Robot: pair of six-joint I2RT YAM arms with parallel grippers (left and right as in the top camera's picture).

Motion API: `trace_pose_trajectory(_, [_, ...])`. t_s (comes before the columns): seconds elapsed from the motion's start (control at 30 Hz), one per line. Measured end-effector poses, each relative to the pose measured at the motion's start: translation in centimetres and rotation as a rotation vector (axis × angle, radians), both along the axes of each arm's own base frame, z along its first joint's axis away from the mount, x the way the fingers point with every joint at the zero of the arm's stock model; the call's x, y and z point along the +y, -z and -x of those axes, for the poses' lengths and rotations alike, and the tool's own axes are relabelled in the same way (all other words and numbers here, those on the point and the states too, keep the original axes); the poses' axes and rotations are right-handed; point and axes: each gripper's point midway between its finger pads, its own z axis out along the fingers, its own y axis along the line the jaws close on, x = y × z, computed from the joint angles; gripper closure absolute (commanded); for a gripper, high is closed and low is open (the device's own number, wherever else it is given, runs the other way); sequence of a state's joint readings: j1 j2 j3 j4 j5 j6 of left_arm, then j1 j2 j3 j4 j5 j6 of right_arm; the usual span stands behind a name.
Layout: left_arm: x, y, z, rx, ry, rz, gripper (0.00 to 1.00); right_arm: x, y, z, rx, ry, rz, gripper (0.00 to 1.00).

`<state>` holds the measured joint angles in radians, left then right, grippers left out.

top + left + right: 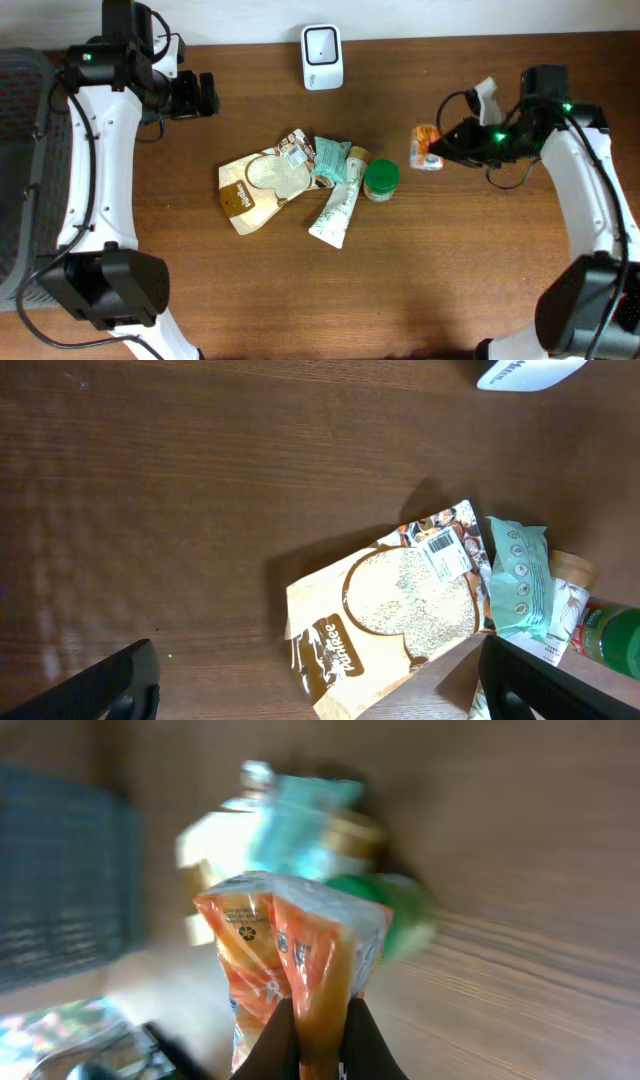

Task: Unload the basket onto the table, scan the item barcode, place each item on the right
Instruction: 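Lift the tissue pack with the right gripper and carry it toward the scanner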

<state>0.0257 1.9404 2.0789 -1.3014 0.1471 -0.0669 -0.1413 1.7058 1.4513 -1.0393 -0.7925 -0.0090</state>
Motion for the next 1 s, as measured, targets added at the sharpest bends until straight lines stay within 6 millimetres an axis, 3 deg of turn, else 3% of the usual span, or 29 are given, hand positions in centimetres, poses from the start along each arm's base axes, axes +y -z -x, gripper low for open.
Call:
trace_pose_trajectory(0.23, [0.0,0.0,0.0,0.000,0.000,0.000,0.01,5.7,-5.2,-0.8,-0.208,-0.199,-0.312,0.96])
trace_pose_trajectory(0.37, [0.0,0.0,0.0,0.000,0.000,0.000,0.01,8.0,-6.8,0.0,-0.207,-0.290,-0.491,0.96])
trace_pose_trajectory(0.6, [0.0,0.0,0.0,0.000,0.000,0.000,0.01,8.9,-8.4,0.9,-0.110,-0.308,-0.665,0.96])
trace_pose_trajectory(1.0, [0.0,0.0,0.0,0.000,0.000,0.000,0.01,10.4,-8.8,1.8,0.095,-0.273,-0.726,0.96])
